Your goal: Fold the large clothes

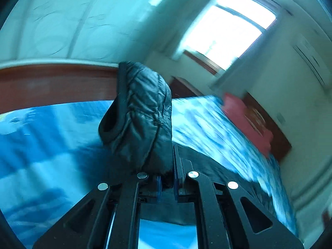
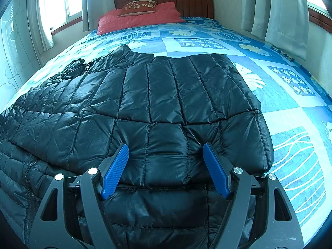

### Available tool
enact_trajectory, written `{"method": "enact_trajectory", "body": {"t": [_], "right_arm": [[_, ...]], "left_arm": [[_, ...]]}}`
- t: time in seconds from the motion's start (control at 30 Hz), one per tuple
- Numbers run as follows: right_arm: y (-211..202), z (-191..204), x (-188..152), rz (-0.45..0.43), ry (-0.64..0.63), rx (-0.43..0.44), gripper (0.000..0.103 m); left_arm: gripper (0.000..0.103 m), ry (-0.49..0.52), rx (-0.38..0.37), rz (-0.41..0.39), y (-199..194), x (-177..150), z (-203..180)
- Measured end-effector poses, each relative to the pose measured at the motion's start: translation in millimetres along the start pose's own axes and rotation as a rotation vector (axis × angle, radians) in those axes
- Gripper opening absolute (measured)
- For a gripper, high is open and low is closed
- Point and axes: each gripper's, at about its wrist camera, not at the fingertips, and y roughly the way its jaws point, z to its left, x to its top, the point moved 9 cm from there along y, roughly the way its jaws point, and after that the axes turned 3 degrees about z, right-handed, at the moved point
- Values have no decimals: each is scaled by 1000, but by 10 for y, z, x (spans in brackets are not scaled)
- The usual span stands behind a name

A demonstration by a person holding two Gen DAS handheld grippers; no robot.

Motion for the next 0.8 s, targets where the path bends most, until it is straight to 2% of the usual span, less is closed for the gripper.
{"method": "enact_trajectory", "body": {"t": [0.17,0.3,0.47,0.53,0.67,0.8], "right_arm": [[2,-18,4,-4,10,14,74],[3,-24,10,-5,13,20,74],[6,-15,3,-7,17,26,74],[7,-14,4,-8,20,30,75],[11,-10,0,-9,22,32,75],[14,-11,5,-9,22,32,75]], "left_arm": [[8,188,-89,57,138,-436,-1060],[8,334,-160,116,246,-917,-1863],[8,445,-222,199,384,-1566,-2570],[8,486,-234,237,463,-1834,-2792],[8,551,-239,311,468,-2392,-2980],[11,595,-237,372,547,-2738,-3065]]}}
